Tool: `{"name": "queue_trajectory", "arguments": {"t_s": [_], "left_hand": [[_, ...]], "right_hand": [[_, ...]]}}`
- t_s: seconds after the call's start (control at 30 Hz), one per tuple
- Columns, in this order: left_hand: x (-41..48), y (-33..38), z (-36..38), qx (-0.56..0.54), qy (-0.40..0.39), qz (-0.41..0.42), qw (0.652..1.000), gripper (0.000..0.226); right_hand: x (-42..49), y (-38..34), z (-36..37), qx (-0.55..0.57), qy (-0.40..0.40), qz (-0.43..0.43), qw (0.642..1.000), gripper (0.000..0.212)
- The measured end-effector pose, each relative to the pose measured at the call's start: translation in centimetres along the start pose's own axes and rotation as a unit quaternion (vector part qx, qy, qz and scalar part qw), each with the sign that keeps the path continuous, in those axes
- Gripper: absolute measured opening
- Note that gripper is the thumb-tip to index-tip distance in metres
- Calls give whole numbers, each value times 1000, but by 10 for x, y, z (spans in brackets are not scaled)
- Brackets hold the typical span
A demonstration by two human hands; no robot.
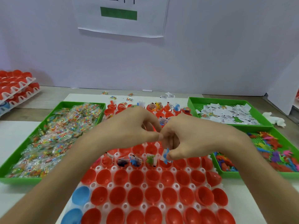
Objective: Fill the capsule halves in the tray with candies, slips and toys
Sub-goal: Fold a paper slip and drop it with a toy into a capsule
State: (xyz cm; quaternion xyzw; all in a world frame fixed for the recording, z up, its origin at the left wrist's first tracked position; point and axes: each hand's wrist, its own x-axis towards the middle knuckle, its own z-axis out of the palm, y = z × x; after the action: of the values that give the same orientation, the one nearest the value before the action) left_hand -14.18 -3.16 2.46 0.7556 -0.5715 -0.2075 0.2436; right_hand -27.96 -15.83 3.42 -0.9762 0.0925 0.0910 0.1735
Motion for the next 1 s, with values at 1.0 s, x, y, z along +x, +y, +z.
{"name": "queue_trajectory", "arguments": {"t_s": [1.0], "left_hand": [[-17,-43,-66,-15,168,-107,980,10]], "right_hand": [[1,8,-4,24,-4,13,1000,21]]}}
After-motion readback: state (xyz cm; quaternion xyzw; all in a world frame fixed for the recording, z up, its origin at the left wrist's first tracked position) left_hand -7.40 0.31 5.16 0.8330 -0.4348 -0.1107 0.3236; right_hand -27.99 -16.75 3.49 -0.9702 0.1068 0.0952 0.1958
